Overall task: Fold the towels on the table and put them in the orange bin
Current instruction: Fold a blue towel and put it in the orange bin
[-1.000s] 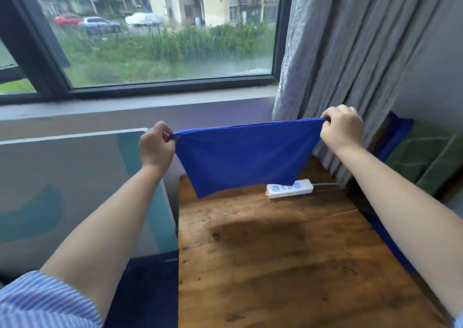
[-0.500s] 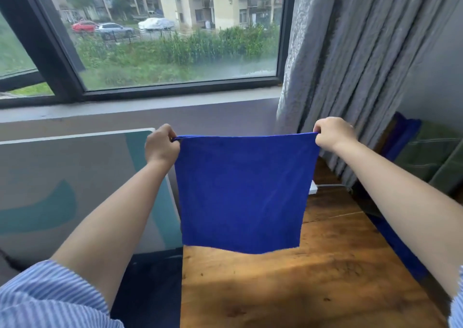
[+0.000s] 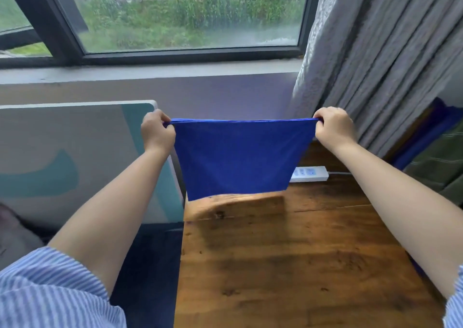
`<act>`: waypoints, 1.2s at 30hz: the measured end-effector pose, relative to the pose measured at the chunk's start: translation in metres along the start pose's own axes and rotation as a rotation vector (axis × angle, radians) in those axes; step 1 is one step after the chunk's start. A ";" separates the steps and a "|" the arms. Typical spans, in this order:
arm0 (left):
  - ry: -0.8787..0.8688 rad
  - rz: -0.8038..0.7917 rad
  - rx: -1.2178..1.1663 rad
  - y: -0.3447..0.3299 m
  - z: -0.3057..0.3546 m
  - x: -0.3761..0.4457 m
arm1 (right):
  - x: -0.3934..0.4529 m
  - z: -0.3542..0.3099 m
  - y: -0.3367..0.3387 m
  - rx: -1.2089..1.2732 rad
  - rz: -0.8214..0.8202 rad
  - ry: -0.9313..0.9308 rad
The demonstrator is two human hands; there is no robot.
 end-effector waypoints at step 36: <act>-0.538 -1.877 1.170 -0.131 -0.260 -0.381 | -0.398 0.057 -0.249 -0.670 -1.439 0.624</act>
Point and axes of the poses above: each hand's wrist, its own x-axis towards the middle knuckle, its own y-axis out of the back of the hand, z = x × y, the point moved 10 cm from there along x, towards the middle knuckle, and after that the axes turned 1 degree about x, right-handed, at the moved point
